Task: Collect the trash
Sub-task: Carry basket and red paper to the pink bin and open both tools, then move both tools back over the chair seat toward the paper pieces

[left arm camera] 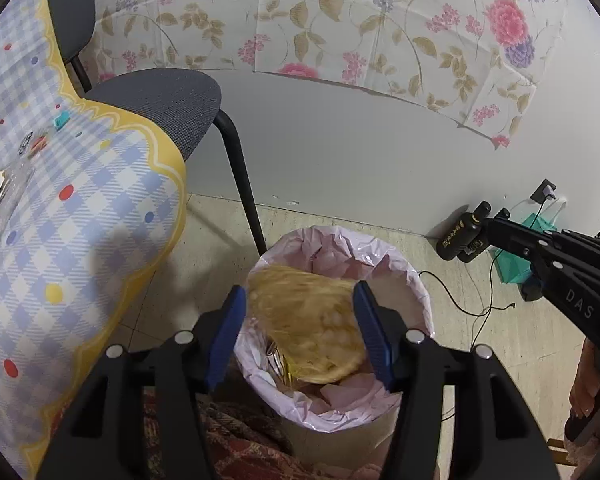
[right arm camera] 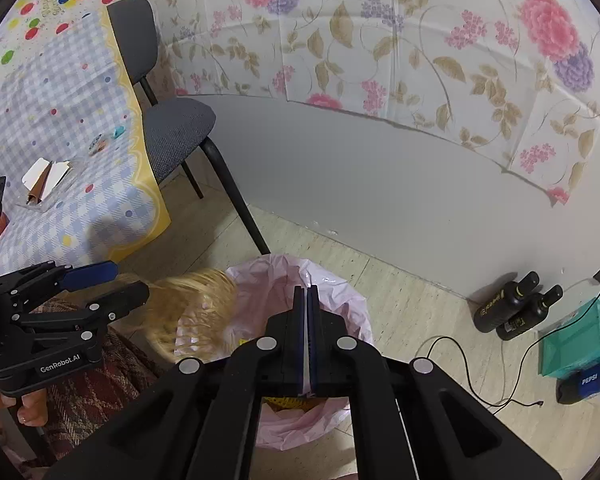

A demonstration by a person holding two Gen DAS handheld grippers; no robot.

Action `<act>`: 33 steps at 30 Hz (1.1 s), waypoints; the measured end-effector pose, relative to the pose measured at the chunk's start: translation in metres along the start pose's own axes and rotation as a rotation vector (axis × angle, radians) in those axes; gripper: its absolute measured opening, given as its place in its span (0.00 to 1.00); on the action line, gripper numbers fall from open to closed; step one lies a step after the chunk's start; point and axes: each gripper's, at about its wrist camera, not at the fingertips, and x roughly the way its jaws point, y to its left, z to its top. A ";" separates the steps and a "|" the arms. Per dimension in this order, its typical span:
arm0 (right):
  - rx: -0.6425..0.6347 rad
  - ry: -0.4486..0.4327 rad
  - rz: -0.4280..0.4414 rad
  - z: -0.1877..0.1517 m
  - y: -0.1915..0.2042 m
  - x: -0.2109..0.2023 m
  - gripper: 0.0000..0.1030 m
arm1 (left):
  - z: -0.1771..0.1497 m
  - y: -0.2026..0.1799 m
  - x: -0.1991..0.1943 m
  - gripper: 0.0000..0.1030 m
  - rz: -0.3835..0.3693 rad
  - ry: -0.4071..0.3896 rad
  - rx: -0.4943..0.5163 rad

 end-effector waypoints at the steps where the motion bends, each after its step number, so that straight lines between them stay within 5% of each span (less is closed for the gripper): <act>1: 0.001 0.004 0.003 0.000 0.000 0.000 0.04 | 0.001 0.000 -0.001 0.53 0.011 -0.006 0.003; 10: -0.014 -0.046 0.038 0.002 0.008 -0.016 0.11 | -0.001 0.014 -0.052 0.53 0.157 -0.181 -0.048; 16: -0.052 -0.160 0.159 0.015 0.036 -0.040 0.11 | -0.014 0.051 -0.098 0.53 0.232 -0.249 -0.158; 22: -0.198 -0.161 0.291 0.043 0.104 -0.032 0.12 | -0.024 0.111 -0.148 0.53 0.369 -0.300 -0.293; 25: -0.280 -0.144 0.359 0.061 0.146 -0.020 0.22 | -0.030 0.141 -0.165 0.58 0.449 -0.311 -0.352; 33: -0.423 -0.143 0.434 0.103 0.232 0.010 0.29 | -0.047 0.229 -0.200 0.65 0.667 -0.320 -0.493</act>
